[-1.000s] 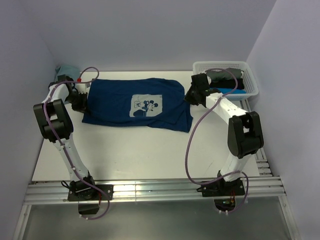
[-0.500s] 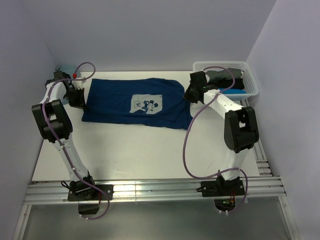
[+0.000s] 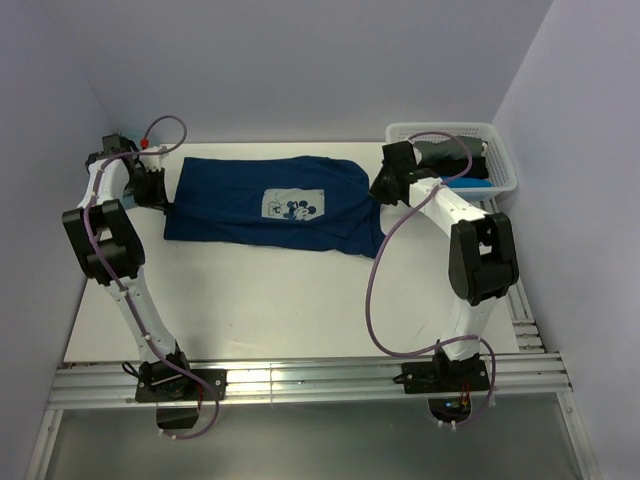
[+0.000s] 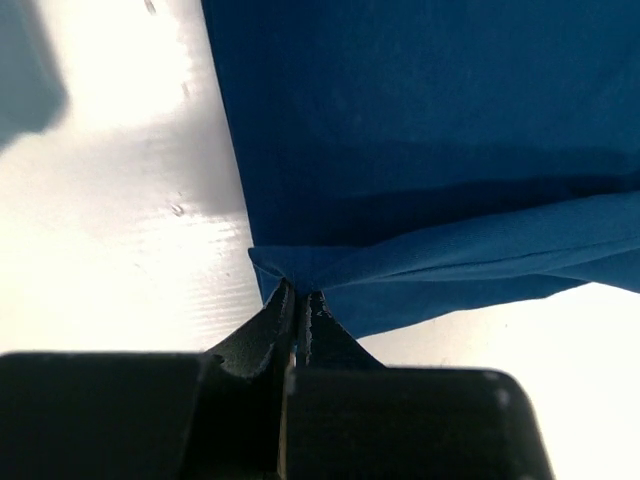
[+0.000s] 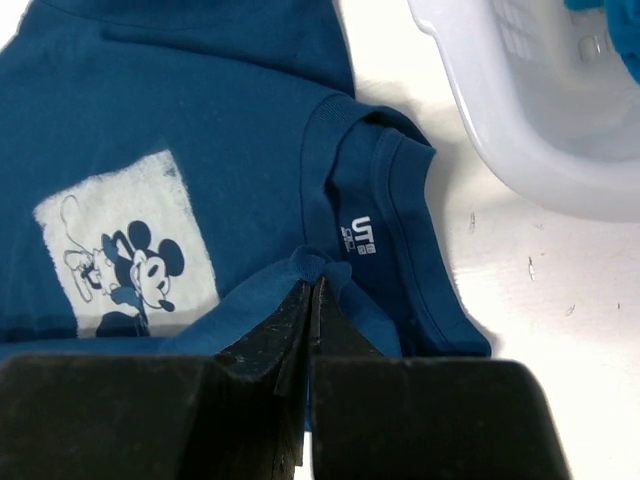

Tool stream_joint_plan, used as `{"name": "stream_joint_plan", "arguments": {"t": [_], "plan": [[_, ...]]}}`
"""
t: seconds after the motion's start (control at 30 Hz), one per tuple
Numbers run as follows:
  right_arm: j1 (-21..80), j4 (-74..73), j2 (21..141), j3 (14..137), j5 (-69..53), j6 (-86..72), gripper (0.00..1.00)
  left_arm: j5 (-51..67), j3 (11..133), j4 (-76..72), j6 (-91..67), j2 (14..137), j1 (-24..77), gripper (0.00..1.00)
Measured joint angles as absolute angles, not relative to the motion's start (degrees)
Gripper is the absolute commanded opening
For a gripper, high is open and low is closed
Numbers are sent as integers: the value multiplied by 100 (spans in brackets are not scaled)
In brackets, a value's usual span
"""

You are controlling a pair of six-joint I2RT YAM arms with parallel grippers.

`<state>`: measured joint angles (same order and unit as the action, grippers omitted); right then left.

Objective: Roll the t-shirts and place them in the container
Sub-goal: Fold the tshirt

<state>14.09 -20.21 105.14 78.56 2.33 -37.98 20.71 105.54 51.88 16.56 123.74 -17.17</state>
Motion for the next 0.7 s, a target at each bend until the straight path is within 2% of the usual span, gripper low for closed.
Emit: {"name": "stream_joint_plan", "arguments": {"t": [0.37,0.47,0.53,0.57,0.6,0.63,0.67,0.7], "plan": [[1398,-2119,10890,8639,226,-3756,0,2016,10838,5137,1522,12748,-1658,0],[1398,-2152,11115,8746,226,-3752,0,1955,10838,5105,1507,12877,-1603,3],[1398,-2202,11301,8840,231,-3739,0,1931,10838,5052,1500,12912,-1570,8],[1398,-2237,11404,8901,231,-3736,2,1914,10838,5024,1483,12916,-1555,13],[1398,-2244,11502,8960,235,-3734,8,1909,10838,5000,1474,12916,-1546,18],[1398,-2283,11579,9008,235,-3734,19,1896,10838,4974,1439,12916,-1535,21],[1398,-2318,11649,9054,237,-3734,26,1881,10838,4939,1431,12914,-1527,24],[1398,-2342,11701,9094,233,-3721,33,1857,10836,4906,1415,12916,-1516,31]]}}
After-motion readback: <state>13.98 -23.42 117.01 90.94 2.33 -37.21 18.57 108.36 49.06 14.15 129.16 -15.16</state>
